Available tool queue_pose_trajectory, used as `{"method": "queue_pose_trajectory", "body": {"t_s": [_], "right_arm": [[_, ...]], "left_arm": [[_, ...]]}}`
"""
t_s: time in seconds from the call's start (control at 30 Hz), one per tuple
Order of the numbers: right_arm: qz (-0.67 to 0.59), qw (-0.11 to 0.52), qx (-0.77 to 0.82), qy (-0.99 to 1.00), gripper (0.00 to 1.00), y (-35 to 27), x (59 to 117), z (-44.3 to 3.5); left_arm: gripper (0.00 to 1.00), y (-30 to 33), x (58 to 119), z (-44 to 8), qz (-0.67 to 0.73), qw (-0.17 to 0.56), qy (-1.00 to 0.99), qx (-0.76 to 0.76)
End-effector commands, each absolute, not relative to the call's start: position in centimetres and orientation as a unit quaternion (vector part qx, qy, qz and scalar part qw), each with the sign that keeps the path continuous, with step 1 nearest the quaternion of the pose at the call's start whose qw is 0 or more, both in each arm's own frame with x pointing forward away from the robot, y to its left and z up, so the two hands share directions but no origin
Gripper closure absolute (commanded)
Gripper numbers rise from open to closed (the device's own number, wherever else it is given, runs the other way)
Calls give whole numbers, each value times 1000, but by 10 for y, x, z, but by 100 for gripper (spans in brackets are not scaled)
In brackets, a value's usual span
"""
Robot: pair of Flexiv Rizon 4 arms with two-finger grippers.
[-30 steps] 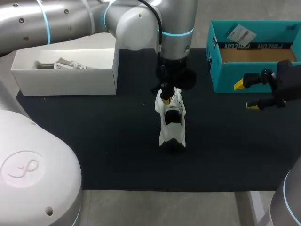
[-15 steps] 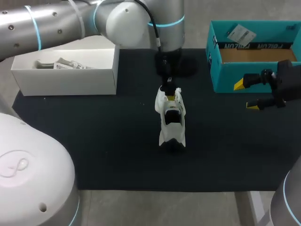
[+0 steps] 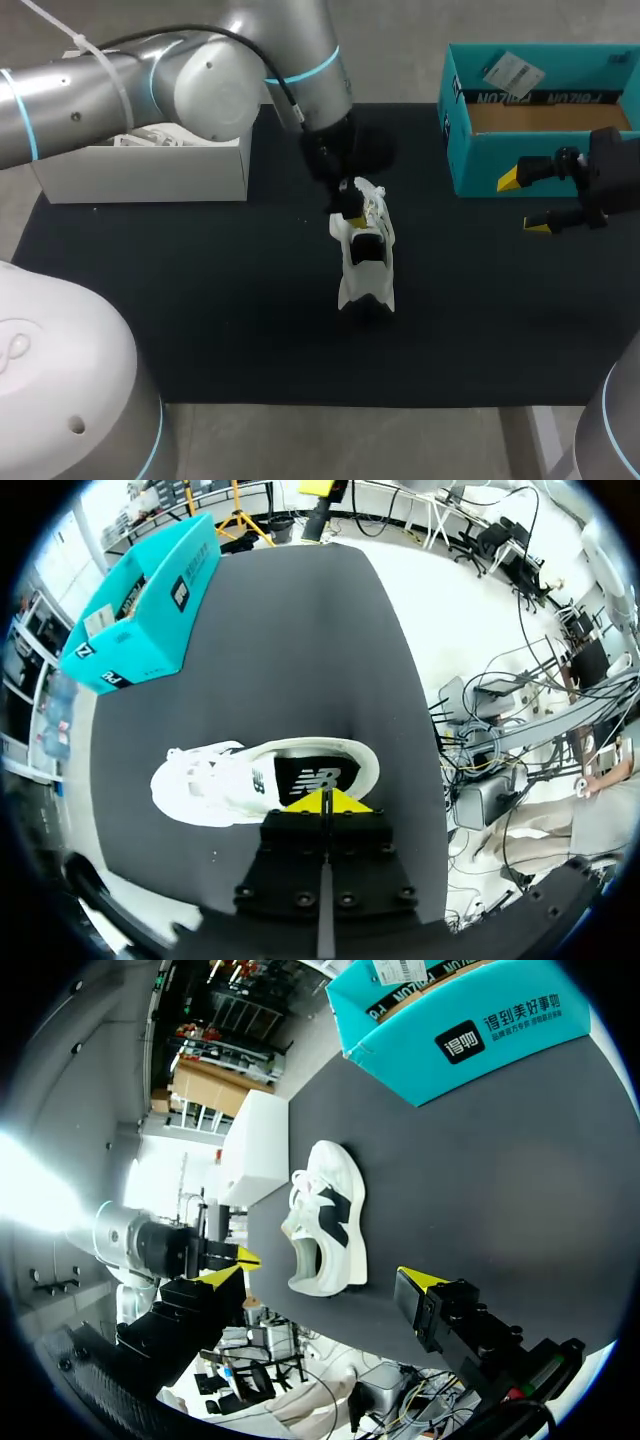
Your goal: Take the shoe out of the shoebox, open the shoe tongue, remove and reinsert the insole, then place the shoe into the shoebox
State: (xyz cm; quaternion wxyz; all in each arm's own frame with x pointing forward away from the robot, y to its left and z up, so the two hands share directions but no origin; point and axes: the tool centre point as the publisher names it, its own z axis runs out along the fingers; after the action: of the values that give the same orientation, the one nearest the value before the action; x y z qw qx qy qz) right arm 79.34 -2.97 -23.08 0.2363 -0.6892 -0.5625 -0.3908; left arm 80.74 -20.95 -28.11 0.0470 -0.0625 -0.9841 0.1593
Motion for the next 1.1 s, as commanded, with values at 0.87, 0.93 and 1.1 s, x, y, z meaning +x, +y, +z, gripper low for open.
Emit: {"method": "queue_pose_trajectory", "body": {"t_s": [0.87, 0.93, 1.1], "right_arm": [[-390, 235, -691, -562, 0, -29, 793, -231], [-390, 235, -691, -562, 0, -29, 793, -231], [-390, 235, -691, -562, 0, -29, 793, -231]], "left_arm": [[0, -222, 760, -323, 101, 24, -992, -76], [0, -224, 762, -329, 98, 25, -992, -71], [0, -227, 766, -344, 86, 32, -994, -62]]}}
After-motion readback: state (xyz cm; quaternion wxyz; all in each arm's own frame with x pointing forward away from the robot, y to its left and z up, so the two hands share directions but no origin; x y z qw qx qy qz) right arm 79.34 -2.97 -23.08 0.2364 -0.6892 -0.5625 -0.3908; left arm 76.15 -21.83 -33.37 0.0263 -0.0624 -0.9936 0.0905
